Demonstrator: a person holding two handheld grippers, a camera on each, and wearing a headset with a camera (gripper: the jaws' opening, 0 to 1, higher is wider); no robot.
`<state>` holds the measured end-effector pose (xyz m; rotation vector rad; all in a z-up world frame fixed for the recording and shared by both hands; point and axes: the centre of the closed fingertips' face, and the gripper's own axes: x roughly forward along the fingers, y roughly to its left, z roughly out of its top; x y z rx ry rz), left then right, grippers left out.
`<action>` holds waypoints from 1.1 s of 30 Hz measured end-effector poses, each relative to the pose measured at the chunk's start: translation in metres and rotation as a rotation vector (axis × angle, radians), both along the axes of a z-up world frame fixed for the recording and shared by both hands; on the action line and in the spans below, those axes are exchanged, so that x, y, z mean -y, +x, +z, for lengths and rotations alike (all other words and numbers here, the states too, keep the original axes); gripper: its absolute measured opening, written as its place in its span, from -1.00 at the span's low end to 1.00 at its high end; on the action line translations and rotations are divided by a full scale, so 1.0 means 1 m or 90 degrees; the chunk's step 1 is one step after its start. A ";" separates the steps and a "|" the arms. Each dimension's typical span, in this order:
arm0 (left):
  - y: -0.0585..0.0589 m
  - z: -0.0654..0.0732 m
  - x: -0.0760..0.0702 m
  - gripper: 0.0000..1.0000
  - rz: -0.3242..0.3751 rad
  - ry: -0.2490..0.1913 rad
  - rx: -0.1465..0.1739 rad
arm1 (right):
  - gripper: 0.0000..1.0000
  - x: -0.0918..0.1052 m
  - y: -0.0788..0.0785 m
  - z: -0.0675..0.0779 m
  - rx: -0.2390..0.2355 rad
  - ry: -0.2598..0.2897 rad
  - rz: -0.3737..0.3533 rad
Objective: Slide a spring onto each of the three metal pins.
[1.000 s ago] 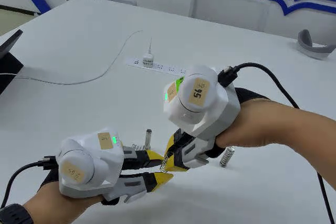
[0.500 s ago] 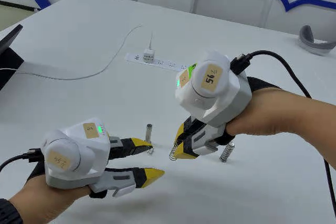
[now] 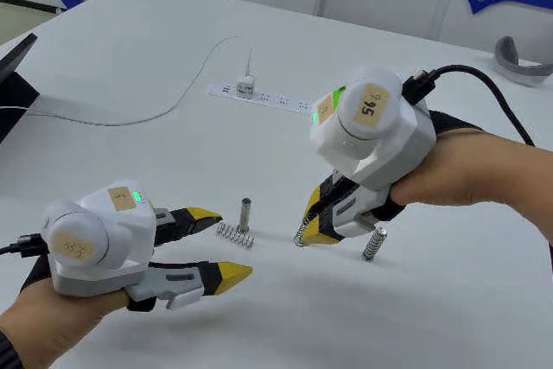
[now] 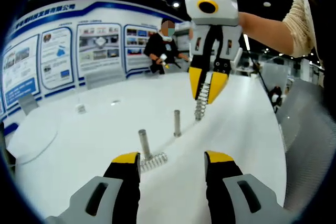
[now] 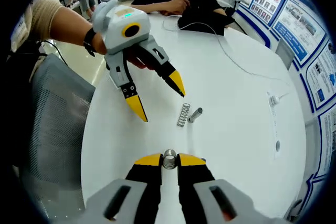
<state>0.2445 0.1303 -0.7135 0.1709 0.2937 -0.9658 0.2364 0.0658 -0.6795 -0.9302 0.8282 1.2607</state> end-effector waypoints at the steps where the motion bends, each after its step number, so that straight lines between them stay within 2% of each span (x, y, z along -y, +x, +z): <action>1: 0.001 0.000 -0.001 0.02 0.002 -0.001 -0.001 | -0.76 0.001 0.002 0.001 0.002 0.001 -0.003; 12: 0.003 -0.004 -0.003 0.13 0.009 0.001 -0.005 | -0.76 0.017 0.021 0.007 0.015 -0.007 -0.032; 18: 0.004 -0.004 -0.004 0.16 0.011 -0.001 -0.006 | -0.76 0.018 0.030 0.008 0.021 -0.013 -0.042; 25: 0.004 -0.004 -0.004 0.20 0.012 -0.003 -0.008 | -0.76 0.018 0.040 0.005 0.024 -0.021 -0.048; 27: 0.004 -0.004 -0.003 0.21 0.011 -0.002 -0.008 | -0.76 0.018 0.046 0.002 0.022 -0.021 -0.050; 29: 0.004 -0.004 -0.003 0.22 0.011 -0.003 -0.009 | -0.76 0.018 0.043 0.000 0.016 -0.021 -0.052; 33: 0.005 -0.004 -0.003 0.23 0.012 -0.003 -0.010 | -0.76 0.020 0.050 -0.007 0.011 -0.028 -0.056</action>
